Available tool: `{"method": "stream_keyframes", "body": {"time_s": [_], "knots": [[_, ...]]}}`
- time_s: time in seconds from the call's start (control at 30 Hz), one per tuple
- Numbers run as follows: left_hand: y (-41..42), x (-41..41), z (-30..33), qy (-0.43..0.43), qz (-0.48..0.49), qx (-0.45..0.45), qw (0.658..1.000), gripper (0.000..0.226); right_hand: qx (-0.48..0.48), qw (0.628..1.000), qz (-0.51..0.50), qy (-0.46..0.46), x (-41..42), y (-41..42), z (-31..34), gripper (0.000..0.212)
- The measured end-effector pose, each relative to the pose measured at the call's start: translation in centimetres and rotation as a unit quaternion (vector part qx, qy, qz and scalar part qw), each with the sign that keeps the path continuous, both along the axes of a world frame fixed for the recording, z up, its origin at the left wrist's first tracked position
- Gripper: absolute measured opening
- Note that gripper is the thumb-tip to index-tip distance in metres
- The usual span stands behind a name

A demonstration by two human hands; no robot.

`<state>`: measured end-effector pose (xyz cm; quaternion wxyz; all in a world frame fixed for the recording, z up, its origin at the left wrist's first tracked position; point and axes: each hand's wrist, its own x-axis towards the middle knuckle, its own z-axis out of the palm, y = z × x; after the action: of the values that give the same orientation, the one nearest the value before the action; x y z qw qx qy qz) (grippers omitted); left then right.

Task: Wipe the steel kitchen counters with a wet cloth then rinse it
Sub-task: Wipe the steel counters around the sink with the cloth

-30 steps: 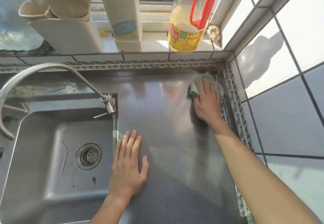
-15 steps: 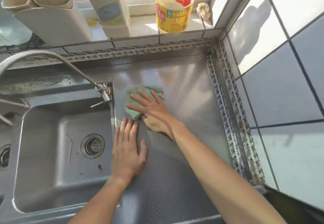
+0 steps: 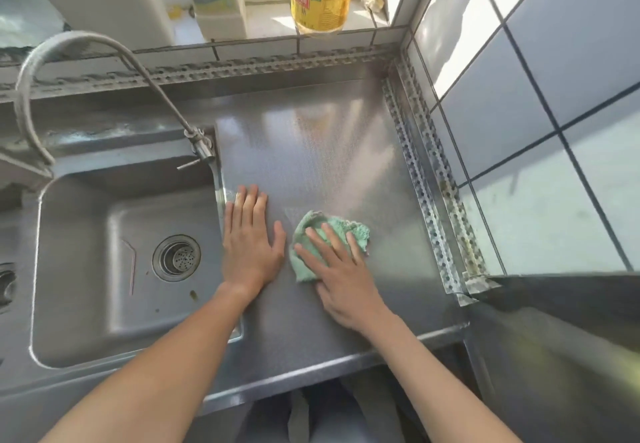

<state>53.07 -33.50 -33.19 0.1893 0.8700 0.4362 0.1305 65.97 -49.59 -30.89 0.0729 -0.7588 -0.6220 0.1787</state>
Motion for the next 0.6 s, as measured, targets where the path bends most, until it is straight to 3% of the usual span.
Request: {"method": "stream_keyframes", "body": {"time_s": [0.07,0.13,0.27,0.4,0.5,0.6], "knots": [[-0.1,-0.2,0.3,0.002,-0.008,-0.004,1.000,0.061,-0.016,0.998,0.055,-0.010,0.9,-3.6,0.3,0.073],[-0.2,-0.6,0.5,0.002,-0.019,-0.022,1.000,0.058,-0.022,0.999,0.040,-0.021,2.8,-6.8,0.4,0.073],[-3.5,-4.0,1.0,-0.003,-0.091,-0.050,0.995,0.058,-0.043,0.990,-0.130,-0.014,6.3,-7.7,0.7,0.068],[-9.5,-9.0,0.6,0.013,-0.183,-0.006,0.983,0.060,-0.043,0.947,-0.319,0.019,5.8,0.0,0.2,0.061],[-12.0,-11.8,0.0,0.018,-0.155,0.008,0.988,0.061,-0.032,0.955,-0.294,0.021,2.7,4.3,0.1,0.059],[-12.8,-13.3,-0.4,0.029,-0.163,0.035,0.986,0.064,0.001,0.985,-0.174,0.011,-3.0,3.4,0.0,0.061]]}}
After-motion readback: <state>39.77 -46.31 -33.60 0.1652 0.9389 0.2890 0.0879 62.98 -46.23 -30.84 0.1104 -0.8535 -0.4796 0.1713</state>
